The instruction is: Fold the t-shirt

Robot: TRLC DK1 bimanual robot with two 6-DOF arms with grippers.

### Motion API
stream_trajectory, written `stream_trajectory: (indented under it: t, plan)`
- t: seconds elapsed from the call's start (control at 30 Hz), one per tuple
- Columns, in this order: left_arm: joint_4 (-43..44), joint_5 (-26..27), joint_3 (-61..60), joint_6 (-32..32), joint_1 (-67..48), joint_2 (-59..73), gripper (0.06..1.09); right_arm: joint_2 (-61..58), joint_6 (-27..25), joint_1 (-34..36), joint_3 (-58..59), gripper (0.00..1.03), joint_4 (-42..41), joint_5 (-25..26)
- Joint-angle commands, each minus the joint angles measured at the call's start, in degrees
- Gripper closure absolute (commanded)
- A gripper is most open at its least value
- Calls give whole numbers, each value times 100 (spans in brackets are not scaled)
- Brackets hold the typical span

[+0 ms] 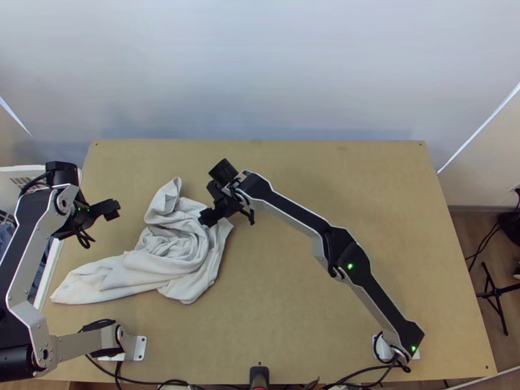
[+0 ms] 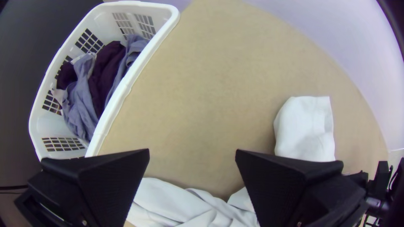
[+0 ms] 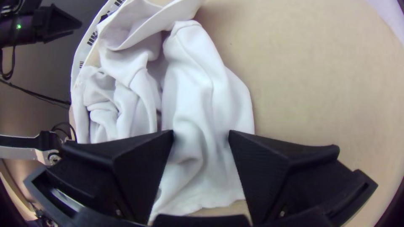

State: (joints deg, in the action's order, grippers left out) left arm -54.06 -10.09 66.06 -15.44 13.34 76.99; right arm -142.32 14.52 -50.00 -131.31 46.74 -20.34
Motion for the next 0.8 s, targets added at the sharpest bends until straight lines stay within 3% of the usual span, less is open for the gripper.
stream_trajectory:
  t: [0.0, 0.1, 0.17, 0.77]
  plan:
    - [-8, 7, 56, -3, -16, 0, 9, 108, 174, -19, 175, 87, 450, 47]
    - [-8, 7, 56, 6, 10, -17, 9, 214, 138, -1, 395, 91, 441, 91]
    - [-17, 7, 56, 6, 2, -35, 9, 319, 77, 25, 527, 100, 415, 162]
    - [-87, 7, 443, 32, -42, 70, 9, 2437, -486, 473, 3717, 100, -244, 258]
